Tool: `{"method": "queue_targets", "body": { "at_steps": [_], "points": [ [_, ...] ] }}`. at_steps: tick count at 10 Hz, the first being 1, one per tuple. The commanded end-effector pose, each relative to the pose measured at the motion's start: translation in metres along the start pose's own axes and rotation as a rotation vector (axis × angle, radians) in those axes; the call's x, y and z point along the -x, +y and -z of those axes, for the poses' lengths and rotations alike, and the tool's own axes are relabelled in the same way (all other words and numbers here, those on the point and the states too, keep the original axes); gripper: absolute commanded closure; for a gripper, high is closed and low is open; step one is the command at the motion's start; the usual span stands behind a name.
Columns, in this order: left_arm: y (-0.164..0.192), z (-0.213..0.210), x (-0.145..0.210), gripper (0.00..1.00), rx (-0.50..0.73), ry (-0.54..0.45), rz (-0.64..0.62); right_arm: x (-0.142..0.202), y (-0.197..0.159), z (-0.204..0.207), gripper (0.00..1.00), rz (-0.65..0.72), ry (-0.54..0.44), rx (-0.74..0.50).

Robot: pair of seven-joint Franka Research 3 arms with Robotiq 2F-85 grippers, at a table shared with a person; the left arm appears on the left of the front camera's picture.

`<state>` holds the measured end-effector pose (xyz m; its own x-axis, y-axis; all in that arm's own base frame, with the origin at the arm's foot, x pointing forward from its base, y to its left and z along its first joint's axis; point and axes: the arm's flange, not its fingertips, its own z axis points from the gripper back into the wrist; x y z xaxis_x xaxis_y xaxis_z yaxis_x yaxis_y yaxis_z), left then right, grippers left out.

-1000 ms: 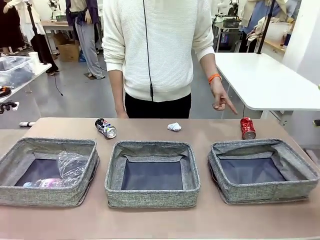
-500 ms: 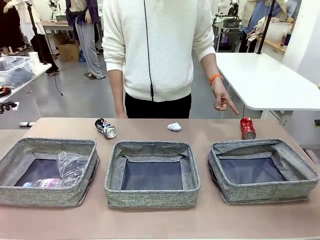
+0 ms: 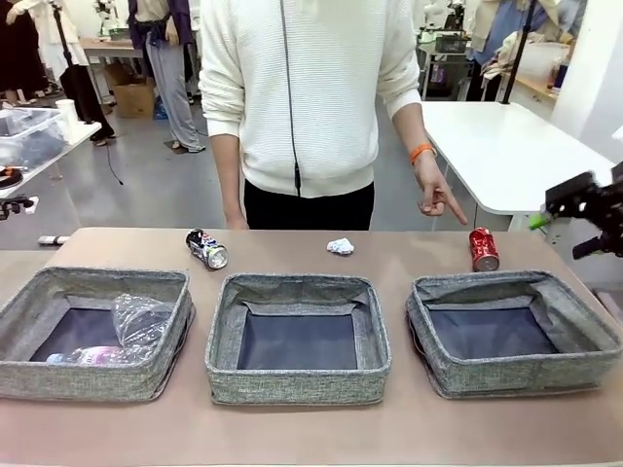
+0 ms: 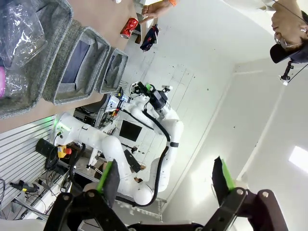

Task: Sort the waste into the appropriate baskets.
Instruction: Pick up the waste item pointed out by the person.

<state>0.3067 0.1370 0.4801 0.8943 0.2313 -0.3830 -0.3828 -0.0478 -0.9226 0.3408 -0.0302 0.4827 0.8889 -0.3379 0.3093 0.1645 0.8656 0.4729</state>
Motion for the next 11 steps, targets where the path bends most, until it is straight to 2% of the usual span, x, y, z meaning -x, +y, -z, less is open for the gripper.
{"method": "queue_targets", "body": {
  "at_steps": [1,2,3,4,6,7,9,11],
  "points": [
    [0.0,-0.002,0.002,0.0,-0.005,-0.004,0.005,-0.014,0.002,0.007,0.0,-0.013,-0.075,0.646],
    [0.0,-0.002,0.002,0.0,-0.005,-0.004,0.005,0.0,0.0,0.0,0.0,0.0,0.0,0.0],
    [0.0,-0.002,0.002,0.0,-0.005,-0.004,0.005,-0.009,0.007,0.009,0.0,-0.042,-0.056,0.147],
    [0.0,-0.002,0.002,0.0,-0.005,-0.004,0.005,-0.016,0.012,0.018,0.0,-0.088,-0.055,0.206],
    [0.0,-0.002,0.002,0.0,-0.005,-0.004,0.005,-0.07,0.007,0.046,0.0,-0.125,0.022,0.215],
    [0.0,-0.002,0.002,0.0,-0.005,-0.004,0.005,-0.094,0.008,0.061,0.0,-0.208,0.097,0.255],
    [0.0,-0.002,0.002,0.0,-0.005,-0.004,0.005,-0.146,0.002,0.1,0.0,-0.204,0.133,0.297],
    [0.0,-0.002,0.002,0.0,-0.005,-0.004,0.005,-0.181,-0.016,0.143,0.0,-0.203,0.104,0.392]
  ]
}}
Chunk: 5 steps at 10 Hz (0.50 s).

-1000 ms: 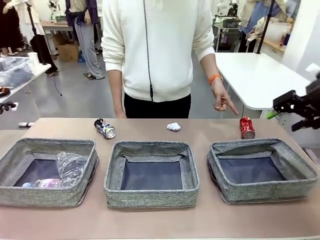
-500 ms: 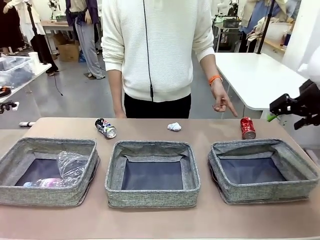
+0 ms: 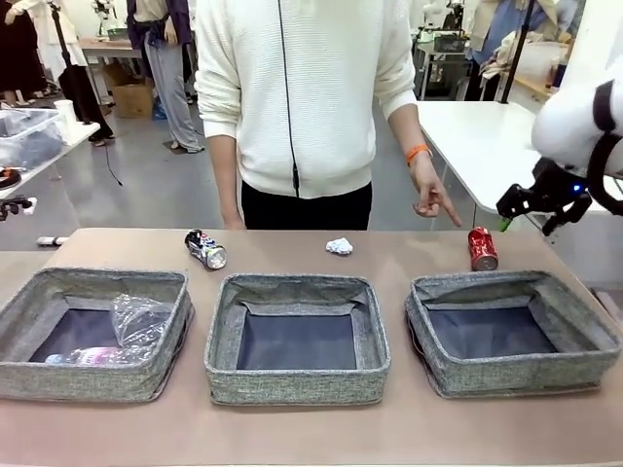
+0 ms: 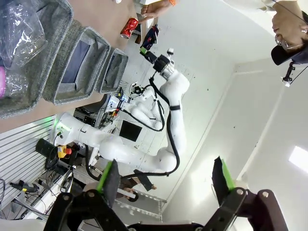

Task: Sort the waste into the appropriate baskets.
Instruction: Pick up the waste item pointed out by the person.

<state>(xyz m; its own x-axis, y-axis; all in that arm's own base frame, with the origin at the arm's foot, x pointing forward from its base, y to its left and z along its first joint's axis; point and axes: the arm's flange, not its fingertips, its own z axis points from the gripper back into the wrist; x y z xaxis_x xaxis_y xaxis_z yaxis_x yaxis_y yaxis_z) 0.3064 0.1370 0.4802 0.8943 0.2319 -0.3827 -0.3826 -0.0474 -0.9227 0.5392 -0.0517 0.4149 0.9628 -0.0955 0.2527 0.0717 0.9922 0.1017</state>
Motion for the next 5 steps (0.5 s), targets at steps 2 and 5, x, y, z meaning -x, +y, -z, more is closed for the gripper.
{"method": "queue_targets", "body": {
  "at_steps": [2,5],
  "points": [
    [0.0,-0.001,0.002,0.0,-0.004,-0.003,0.005,-0.037,-0.011,0.05,0.0,0.02,-0.042,0.038],
    [0.0,-0.001,0.002,0.0,-0.004,-0.003,0.005,-0.038,-0.01,0.085,0.0,0.012,0.01,-0.031]
  ]
}}
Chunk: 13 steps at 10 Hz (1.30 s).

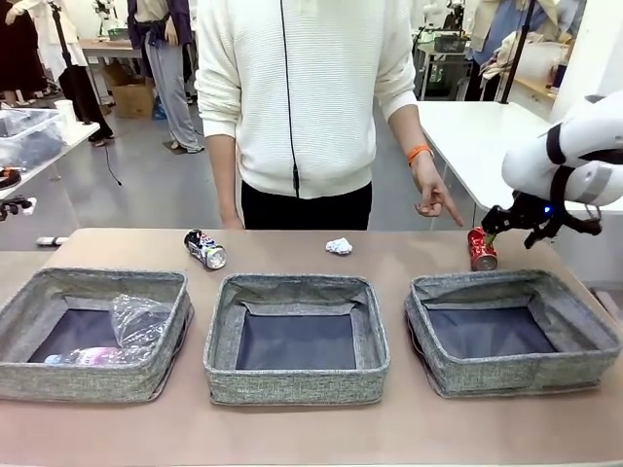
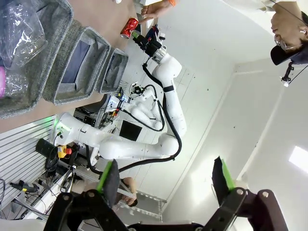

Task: Sort the waste into the appropriate baskets.
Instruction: Pick up the waste item pointed out by the person.

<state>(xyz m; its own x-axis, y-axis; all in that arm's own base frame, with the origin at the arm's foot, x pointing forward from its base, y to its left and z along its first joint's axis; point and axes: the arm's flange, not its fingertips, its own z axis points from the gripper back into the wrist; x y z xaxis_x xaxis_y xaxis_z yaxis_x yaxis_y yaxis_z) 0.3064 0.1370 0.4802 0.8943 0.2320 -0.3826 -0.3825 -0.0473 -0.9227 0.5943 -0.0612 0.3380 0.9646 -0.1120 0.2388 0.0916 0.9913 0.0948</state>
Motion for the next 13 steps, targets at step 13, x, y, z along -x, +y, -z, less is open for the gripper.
{"method": "queue_targets", "body": {
  "at_steps": [13],
  "points": [
    [0.0,-0.001,0.002,0.0,-0.004,-0.003,0.005,0.001,0.033,0.053,0.0,-0.035,0.049,-0.144]
  ]
}}
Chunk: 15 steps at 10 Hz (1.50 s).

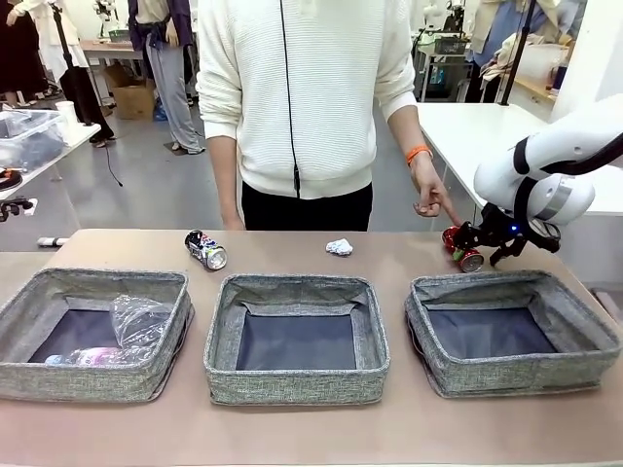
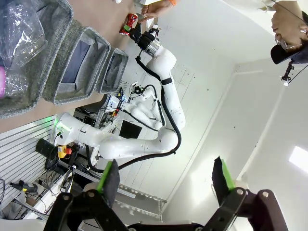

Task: Sort the waste into the appropriate baskets.
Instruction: Pick up the waste item pointed out by the person.

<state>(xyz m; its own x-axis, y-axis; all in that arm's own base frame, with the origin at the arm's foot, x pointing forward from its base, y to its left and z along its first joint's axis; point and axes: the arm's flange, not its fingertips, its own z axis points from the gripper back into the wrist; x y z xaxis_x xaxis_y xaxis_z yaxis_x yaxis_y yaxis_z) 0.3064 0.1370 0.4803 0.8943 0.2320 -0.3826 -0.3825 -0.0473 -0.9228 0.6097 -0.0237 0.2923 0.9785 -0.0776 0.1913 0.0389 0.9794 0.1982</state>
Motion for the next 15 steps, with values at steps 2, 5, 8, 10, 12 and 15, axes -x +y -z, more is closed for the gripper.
{"method": "queue_targets", "body": {
  "at_steps": [2,5,8,10,12,15],
  "points": [
    [0.0,-0.001,0.002,0.0,-0.004,-0.003,0.005,0.002,0.001,-0.002,0.6,-0.019,-0.027,-0.053],
    [0.0,-0.001,0.002,0.0,-0.004,-0.003,0.005,0.003,0.005,-0.007,0.65,-0.047,-0.04,-0.072],
    [0.0,-0.001,0.002,0.0,-0.004,-0.003,0.005,0.003,0.003,-0.006,1.0,-0.04,-0.02,-0.08],
    [0.0,-0.001,0.002,0.0,-0.004,-0.003,0.005,0.004,0.001,-0.005,1.0,-0.032,-0.009,-0.088],
    [0.0,-0.001,0.002,0.0,-0.004,-0.003,0.005,0.005,0.0,-0.005,1.0,-0.03,-0.007,-0.091],
    [0.0,-0.001,0.002,0.0,-0.004,-0.003,0.005,0.008,-0.005,-0.017,1.0,0.005,-0.026,-0.089]
  ]
}}
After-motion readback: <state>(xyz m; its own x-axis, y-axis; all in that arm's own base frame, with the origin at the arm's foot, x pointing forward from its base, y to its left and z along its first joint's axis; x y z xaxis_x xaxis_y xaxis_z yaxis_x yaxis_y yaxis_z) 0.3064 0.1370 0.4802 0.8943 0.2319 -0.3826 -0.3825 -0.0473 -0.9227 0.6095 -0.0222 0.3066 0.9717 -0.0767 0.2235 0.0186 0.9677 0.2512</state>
